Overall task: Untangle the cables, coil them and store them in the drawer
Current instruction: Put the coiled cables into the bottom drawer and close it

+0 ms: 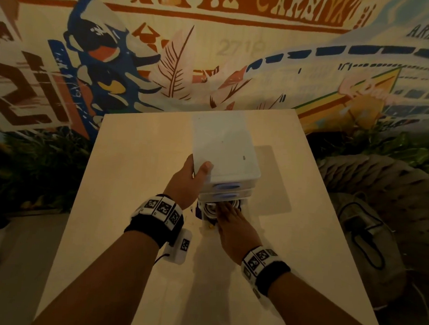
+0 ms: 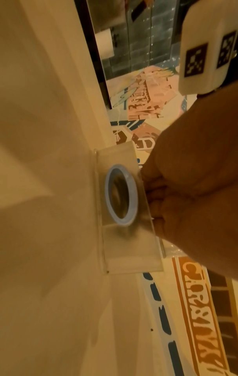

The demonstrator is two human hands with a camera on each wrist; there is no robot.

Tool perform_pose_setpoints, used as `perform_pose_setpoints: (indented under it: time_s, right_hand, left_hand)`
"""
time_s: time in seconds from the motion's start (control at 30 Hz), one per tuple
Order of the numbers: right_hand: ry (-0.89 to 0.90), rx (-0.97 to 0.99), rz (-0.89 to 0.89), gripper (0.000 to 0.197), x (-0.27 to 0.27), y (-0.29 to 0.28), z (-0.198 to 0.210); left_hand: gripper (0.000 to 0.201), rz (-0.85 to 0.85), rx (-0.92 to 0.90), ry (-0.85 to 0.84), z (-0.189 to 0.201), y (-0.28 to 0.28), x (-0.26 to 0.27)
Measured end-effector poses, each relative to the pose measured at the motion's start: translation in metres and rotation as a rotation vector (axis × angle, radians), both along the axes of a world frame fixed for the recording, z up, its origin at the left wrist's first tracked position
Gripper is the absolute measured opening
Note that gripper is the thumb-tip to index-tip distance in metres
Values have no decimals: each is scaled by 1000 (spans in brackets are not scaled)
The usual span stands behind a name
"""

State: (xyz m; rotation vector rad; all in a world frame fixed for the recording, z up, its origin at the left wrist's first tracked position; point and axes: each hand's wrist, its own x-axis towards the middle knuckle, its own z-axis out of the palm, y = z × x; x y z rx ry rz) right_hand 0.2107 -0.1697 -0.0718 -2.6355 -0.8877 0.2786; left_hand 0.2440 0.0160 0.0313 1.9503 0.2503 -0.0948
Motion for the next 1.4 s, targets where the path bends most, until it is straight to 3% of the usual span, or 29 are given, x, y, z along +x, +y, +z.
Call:
perform_pose_setpoints:
  time_s: [0.1, 0.23, 0.4, 0.47, 0.53, 0.6, 0.67, 0.7, 0.77, 0.83, 0.87, 0.97, 1.17, 1.4]
  right_hand:
    - [-31, 109, -18, 59, -1, -2, 3]
    - [-107, 239, -170, 53, -10, -11, 16]
    - [-53, 176, -131, 48, -18, -24, 19]
    - [-58, 213, -136, 41, -21, -28, 21]
    - [-47, 289, -250, 22, -28, -37, 28]
    - [83, 243, -415, 14, -39, -47, 24]
    - [411, 211, -541, 26, -47, -47, 17]
    - [661, 391, -659, 27, -48, -41, 15]
    - [1130, 939, -973, 22, -47, -26, 9]
    - [1336, 1309, -1221, 21, -43, -16, 9]
    - [1382, 1407, -1257, 22, -41, -12, 13]
    - [1376, 1539, -1261, 27, -40, -2, 16]
    - [1291, 1726, -1371, 35, -38, 16, 18]
    - [1309, 1794, -1329, 24, -19, 25, 34]
  left_hand:
    - [63, 1, 30, -5, 0, 0, 0]
    - [57, -2, 60, 2, 0, 0, 1]
    - [60, 9, 53, -2, -1, -1, 1]
    - [61, 10, 57, -5, -1, 0, -1]
    - [60, 7, 53, -7, 0, -1, -1]
    - [59, 8, 49, -8, 2, -2, -2]
    - [58, 9, 54, -13, 3, -3, -2]
    - [58, 9, 57, -17, 3, -3, -1]
    - [58, 8, 59, -14, 3, -3, -1]
    - [60, 9, 45, -9, 3, -3, -1]
    - [63, 12, 32, -7, 2, -2, -2]
    - [72, 22, 4, -13, 1, -2, -2]
    - [69, 23, -14, -8, 1, -2, -2]
    - [68, 18, -35, -2, 1, -1, -2]
